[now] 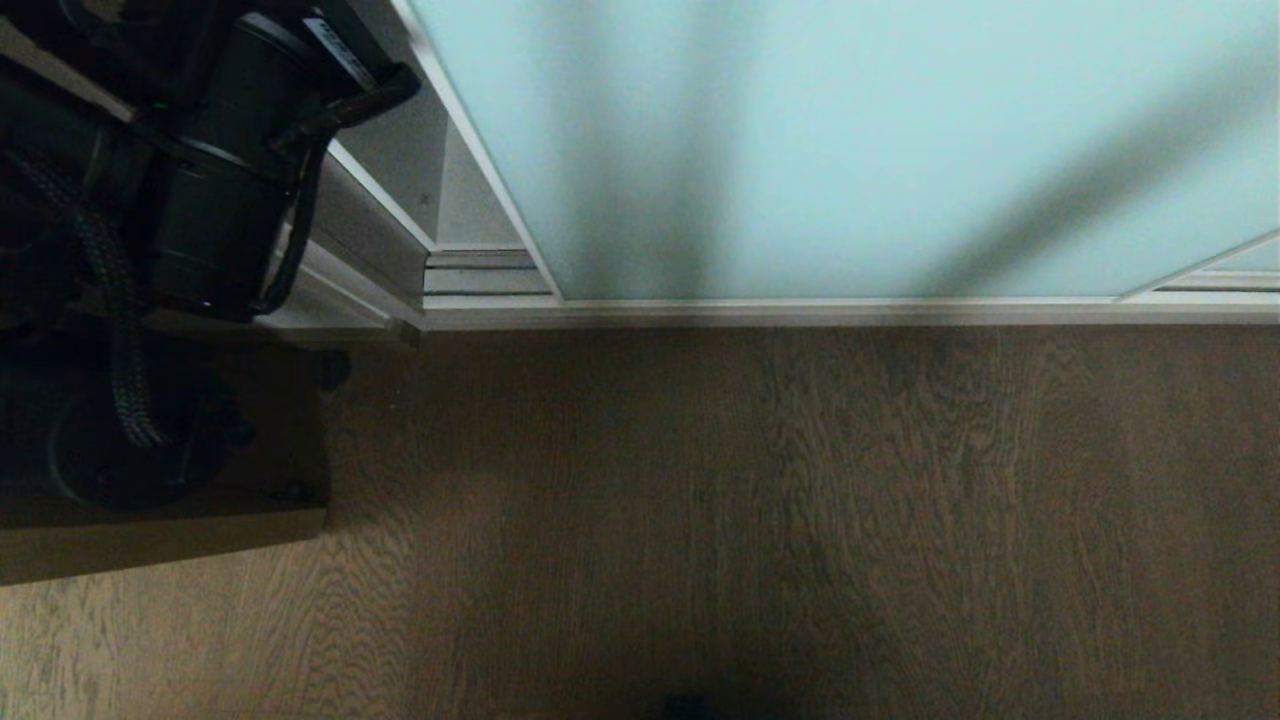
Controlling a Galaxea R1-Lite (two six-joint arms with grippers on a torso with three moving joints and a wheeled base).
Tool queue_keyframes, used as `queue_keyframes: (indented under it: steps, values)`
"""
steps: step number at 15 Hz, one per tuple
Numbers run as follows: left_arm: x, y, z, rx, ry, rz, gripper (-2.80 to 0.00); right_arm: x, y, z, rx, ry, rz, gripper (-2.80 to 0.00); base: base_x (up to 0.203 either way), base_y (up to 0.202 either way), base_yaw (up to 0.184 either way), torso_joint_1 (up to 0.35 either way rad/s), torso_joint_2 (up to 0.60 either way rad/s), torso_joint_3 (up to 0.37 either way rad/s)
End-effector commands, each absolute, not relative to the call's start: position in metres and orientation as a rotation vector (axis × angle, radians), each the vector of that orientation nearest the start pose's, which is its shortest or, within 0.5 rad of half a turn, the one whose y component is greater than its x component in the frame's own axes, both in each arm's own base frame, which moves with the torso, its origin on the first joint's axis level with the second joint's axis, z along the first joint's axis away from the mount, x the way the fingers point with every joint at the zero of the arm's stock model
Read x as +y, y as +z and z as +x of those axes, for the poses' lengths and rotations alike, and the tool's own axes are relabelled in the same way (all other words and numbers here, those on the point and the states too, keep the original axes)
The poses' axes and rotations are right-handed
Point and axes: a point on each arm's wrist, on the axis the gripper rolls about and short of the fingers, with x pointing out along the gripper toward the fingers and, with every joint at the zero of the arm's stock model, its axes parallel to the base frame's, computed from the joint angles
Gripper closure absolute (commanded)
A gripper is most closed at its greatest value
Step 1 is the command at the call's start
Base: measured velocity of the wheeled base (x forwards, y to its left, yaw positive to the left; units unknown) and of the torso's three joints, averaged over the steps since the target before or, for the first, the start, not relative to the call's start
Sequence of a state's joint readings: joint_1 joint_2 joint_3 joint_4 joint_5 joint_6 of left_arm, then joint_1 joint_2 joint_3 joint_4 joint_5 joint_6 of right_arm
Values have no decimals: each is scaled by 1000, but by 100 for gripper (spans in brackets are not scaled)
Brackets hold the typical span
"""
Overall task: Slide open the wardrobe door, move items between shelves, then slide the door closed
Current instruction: Open the door
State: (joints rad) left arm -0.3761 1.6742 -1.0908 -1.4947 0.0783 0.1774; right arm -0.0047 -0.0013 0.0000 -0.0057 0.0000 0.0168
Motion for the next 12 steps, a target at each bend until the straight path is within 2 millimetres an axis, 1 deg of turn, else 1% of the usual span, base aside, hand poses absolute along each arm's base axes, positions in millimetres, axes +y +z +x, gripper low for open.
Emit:
queue_keyframes:
  steps: [1, 6, 8, 12]
  values:
    - [-124, 338, 270, -893, -253, -70, 0, 0, 76, -23, -8, -5, 18, 0, 0, 0, 0, 0, 0, 0]
    - [-181, 313, 271, -814, -410, -126, 0, 0, 76, -23, -8, -5, 17, 0, 0, 0, 0, 0, 0, 0]
    - [-200, 306, 274, -796, -456, -145, 0, 0, 76, -23, -8, -5, 17, 0, 0, 0, 0, 0, 0, 0]
    - [-240, 291, 273, -765, -544, -168, 0, 0, 76, -23, -8, -5, 17, 0, 0, 0, 0, 0, 0, 0]
